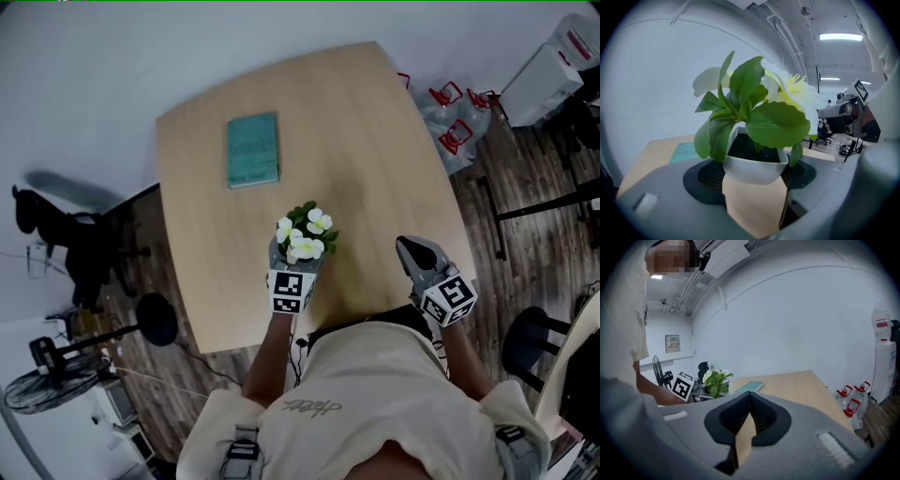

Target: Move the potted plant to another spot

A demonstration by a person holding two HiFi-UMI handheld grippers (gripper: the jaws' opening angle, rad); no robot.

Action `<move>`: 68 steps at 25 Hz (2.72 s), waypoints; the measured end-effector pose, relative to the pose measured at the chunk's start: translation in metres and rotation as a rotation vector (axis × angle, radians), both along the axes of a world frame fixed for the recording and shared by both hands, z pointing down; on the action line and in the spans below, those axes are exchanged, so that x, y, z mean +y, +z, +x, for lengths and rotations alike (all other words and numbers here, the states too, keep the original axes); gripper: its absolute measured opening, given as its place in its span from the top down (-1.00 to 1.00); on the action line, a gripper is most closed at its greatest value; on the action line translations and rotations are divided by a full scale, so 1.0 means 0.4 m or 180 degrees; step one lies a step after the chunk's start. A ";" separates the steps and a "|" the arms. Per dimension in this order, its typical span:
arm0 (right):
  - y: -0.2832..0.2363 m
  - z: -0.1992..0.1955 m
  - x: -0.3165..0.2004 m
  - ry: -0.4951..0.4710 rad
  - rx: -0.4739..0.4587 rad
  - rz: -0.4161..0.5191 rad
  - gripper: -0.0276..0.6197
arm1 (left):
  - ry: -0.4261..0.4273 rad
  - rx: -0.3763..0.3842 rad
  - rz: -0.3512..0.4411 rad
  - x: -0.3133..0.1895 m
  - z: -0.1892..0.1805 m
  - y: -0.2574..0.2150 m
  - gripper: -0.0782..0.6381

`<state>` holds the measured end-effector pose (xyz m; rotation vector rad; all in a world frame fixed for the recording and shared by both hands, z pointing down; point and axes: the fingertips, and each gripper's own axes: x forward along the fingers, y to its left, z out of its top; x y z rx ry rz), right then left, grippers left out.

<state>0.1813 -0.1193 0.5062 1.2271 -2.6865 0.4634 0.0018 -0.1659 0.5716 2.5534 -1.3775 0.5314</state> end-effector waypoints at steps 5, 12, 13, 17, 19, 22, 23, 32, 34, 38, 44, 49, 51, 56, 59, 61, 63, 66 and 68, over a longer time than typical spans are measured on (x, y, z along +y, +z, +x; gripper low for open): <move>-0.003 0.048 -0.020 0.0065 0.0049 0.0044 0.91 | 0.0019 0.0025 0.0038 -0.007 0.032 -0.004 -0.23; 0.018 0.145 -0.037 -0.0131 -0.0066 0.0045 0.91 | -0.0158 -0.0134 0.0121 -0.029 0.124 -0.023 -0.23; 0.018 0.163 -0.039 -0.0167 -0.0086 0.0047 0.91 | -0.0203 -0.0157 0.0128 -0.030 0.136 -0.029 -0.23; 0.010 0.253 -0.063 -0.0262 -0.0156 0.0066 0.91 | -0.0381 -0.0249 0.0125 -0.035 0.185 -0.052 -0.23; 0.016 0.317 -0.081 -0.0286 -0.0186 0.0052 0.91 | -0.0459 -0.0285 0.0123 -0.042 0.224 -0.060 -0.23; 0.035 0.409 -0.103 -0.0314 -0.0154 0.0047 0.91 | -0.0556 -0.0247 0.0059 -0.054 0.283 -0.052 -0.23; 0.040 0.435 -0.107 -0.0326 -0.0120 0.0064 0.91 | -0.0585 -0.0209 0.0040 -0.056 0.302 -0.050 -0.23; 0.060 0.601 -0.118 -0.0319 -0.0206 0.0070 0.91 | -0.0594 -0.0107 -0.0040 -0.066 0.502 -0.007 -0.23; 0.068 0.636 -0.120 -0.0302 -0.0209 0.0061 0.91 | -0.0533 -0.0101 -0.0045 -0.079 0.555 0.002 -0.23; 0.088 0.693 -0.114 -0.0252 -0.0197 0.0021 0.91 | -0.0395 -0.0085 -0.0081 -0.101 0.645 0.032 -0.23; 0.115 0.764 -0.099 -0.0152 -0.0187 -0.0077 0.91 | -0.0245 -0.0042 -0.0195 -0.152 0.738 0.088 -0.23; 0.151 0.808 -0.093 -0.0047 -0.0155 -0.0180 0.91 | -0.0183 -0.0044 -0.0309 -0.190 0.774 0.163 -0.23; 0.159 0.821 -0.094 -0.0003 -0.0144 -0.0223 0.91 | -0.0186 -0.0042 -0.0362 -0.209 0.778 0.191 -0.23; 0.185 0.842 -0.091 0.0020 -0.0102 -0.0358 0.91 | -0.0232 0.0004 -0.0436 -0.254 0.788 0.252 -0.23; 0.201 0.845 -0.098 0.0006 -0.0072 -0.0423 0.91 | -0.0233 -0.0006 -0.0497 -0.272 0.795 0.286 -0.23; 0.204 0.837 -0.111 -0.0008 -0.0064 -0.0425 0.91 | -0.0204 -0.0043 -0.0543 -0.283 0.797 0.311 -0.23; 0.200 0.825 -0.122 -0.0028 -0.0072 -0.0415 0.91 | -0.0194 -0.0081 -0.0590 -0.286 0.796 0.334 -0.23; 0.192 0.807 -0.133 -0.0067 -0.0092 -0.0410 0.91 | -0.0203 -0.0100 -0.0610 -0.283 0.792 0.354 -0.23; 0.186 0.795 -0.141 -0.0112 -0.0082 -0.0409 0.91 | -0.0208 -0.0103 -0.0575 -0.284 0.792 0.353 -0.23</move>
